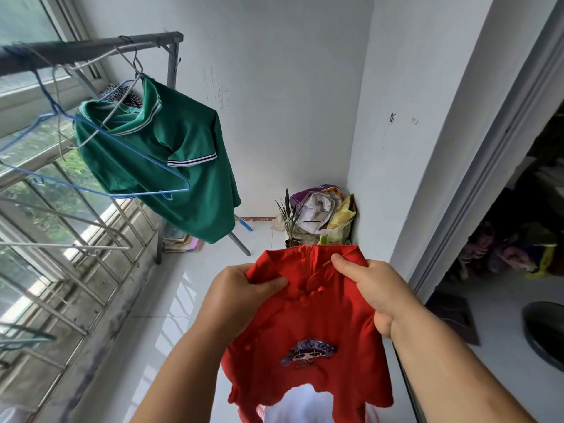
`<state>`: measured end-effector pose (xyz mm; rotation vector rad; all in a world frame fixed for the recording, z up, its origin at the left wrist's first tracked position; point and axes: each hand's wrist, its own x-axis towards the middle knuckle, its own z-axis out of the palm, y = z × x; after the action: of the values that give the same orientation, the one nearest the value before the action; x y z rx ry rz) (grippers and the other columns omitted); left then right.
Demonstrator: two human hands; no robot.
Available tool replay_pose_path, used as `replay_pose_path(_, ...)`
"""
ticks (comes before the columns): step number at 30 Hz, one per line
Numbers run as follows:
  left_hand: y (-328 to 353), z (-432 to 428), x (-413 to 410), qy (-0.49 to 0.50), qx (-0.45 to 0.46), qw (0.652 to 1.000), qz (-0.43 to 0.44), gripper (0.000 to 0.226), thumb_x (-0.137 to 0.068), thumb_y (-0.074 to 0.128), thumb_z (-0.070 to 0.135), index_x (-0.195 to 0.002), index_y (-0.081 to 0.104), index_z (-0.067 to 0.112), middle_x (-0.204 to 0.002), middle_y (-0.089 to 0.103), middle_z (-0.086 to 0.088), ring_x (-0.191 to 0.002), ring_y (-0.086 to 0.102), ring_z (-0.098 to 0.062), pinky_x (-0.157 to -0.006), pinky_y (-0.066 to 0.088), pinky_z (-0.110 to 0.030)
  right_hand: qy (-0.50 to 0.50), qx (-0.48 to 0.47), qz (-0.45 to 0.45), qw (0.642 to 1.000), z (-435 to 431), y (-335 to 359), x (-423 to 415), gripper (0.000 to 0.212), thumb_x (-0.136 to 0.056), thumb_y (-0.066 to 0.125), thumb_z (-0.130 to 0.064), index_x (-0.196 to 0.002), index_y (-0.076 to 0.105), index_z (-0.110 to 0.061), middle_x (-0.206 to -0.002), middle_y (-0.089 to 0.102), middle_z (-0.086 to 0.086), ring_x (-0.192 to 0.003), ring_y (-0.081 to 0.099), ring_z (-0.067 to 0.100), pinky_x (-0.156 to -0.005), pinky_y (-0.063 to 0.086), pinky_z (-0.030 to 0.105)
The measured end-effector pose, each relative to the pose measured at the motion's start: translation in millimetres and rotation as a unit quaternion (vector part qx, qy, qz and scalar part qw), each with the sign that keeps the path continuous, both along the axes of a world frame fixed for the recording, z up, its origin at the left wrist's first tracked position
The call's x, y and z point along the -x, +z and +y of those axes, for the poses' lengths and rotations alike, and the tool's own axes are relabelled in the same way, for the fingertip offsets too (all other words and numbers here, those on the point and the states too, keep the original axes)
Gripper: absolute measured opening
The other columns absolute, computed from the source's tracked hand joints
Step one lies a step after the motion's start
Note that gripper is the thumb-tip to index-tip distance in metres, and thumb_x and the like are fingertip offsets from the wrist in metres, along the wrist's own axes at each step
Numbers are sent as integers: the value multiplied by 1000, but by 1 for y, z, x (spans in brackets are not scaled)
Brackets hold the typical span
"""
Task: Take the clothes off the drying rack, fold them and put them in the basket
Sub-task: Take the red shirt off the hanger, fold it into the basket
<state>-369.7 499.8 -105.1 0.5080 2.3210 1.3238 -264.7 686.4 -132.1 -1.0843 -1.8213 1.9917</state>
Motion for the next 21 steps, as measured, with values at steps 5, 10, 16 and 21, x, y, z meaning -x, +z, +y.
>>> replay_pose_path(5, -6, 7, 0, 64, 1, 995, 70, 10, -79, 70, 47, -73, 72, 40, -58, 69, 2, -59, 68, -22, -61, 57, -40, 11, -20, 1, 1000, -2, 6, -2, 53, -64, 77, -63, -88, 77, -16, -90, 77, 4, -92, 71, 25, -95, 52, 43)
replay_pose_path(10, -4, 19, -8, 139, 22, 988, 71, 40, -85, 62, 39, -48, 58, 22, -35, 45, 3, -42, 44, -21, -49, 34, -28, -47, -48, 9, 998, -19, 12, 7, 37, -86, 70, -44, -78, 69, -8, -82, 73, 11, -78, 67, 25, -75, 51, 36)
replay_pose_path(16, 4, 39, -21, 142, 27, 987, 64, 53, -86, 59, 44, -47, 44, 12, -38, 41, 2, -44, 43, -20, -47, 29, -27, -79, -136, -26, 987, -42, 16, 25, 35, -84, 68, -45, -81, 66, -11, -73, 68, 5, -66, 63, 23, -59, 46, 28)
replay_pose_path(21, 7, 44, -25, 104, 8, 994, 24, 53, -84, 59, 50, -49, 49, 12, -38, 42, 3, -42, 39, -17, -49, 31, -25, -33, -81, 17, 996, -52, 20, 32, 27, -86, 68, -38, -92, 63, -12, -68, 64, 1, -53, 59, 15, -54, 47, 30)
